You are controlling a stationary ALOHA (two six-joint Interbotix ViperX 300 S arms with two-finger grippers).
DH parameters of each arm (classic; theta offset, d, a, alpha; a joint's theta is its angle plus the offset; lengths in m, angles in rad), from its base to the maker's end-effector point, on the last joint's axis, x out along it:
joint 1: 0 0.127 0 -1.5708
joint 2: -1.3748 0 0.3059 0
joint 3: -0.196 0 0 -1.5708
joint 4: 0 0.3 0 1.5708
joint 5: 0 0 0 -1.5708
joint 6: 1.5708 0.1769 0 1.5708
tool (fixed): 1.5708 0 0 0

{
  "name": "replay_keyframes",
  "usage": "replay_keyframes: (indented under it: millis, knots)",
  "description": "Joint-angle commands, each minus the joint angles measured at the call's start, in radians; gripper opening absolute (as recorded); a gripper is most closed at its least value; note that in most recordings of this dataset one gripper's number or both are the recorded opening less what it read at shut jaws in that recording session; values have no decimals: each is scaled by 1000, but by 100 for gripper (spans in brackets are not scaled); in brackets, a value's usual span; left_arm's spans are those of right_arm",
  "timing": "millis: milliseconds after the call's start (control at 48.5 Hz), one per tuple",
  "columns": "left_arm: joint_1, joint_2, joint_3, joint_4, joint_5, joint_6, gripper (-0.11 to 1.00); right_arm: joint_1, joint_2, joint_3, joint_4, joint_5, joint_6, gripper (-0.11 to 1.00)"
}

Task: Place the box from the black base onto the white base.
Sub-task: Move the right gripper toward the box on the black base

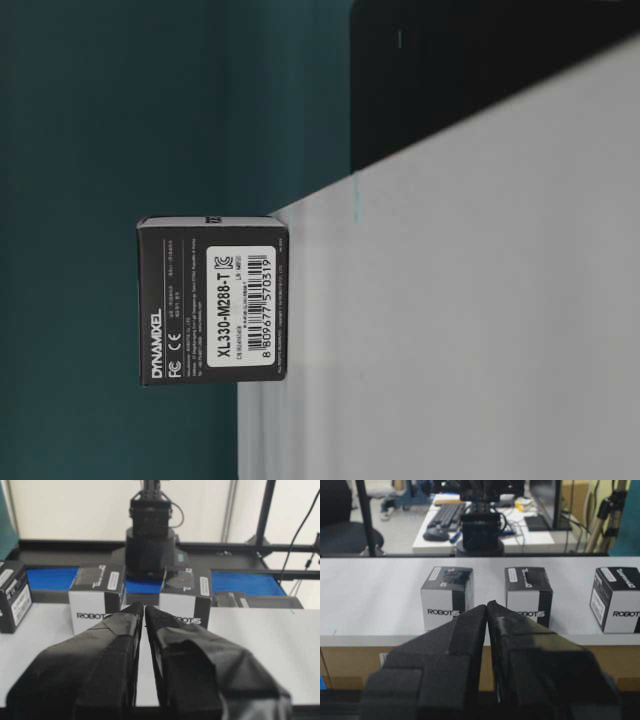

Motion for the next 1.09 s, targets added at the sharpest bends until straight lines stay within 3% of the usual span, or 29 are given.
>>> replay_keyframes:
  millis: [0, 83, 165, 227, 578, 722, 1073]
  knots:
    - [-12, -5, -37, 15, 5, -6, 14, 23, 2, -18, 6, -2, 17, 14]
    - [-17, -2, -55, 15, 28, -9, 5, 67, -14, -48, 54, 143, 32, 17]
    - [-21, 2, -72, 15, 71, -9, -4, 112, -25, -87, 64, 339, 61, 6]
    - [-23, 3, -84, 14, 110, -11, -5, 152, -25, -123, 66, 451, 72, 3]
    - [-23, 5, -107, 14, 143, -23, -5, 311, 54, -301, 71, 779, 135, 3]
    - [-25, 5, -110, 15, 144, -35, -5, 359, 109, -330, 71, 865, 155, 3]
    - [-23, 14, -120, 15, 146, -37, -5, 437, 339, -370, 72, 885, 158, 5]
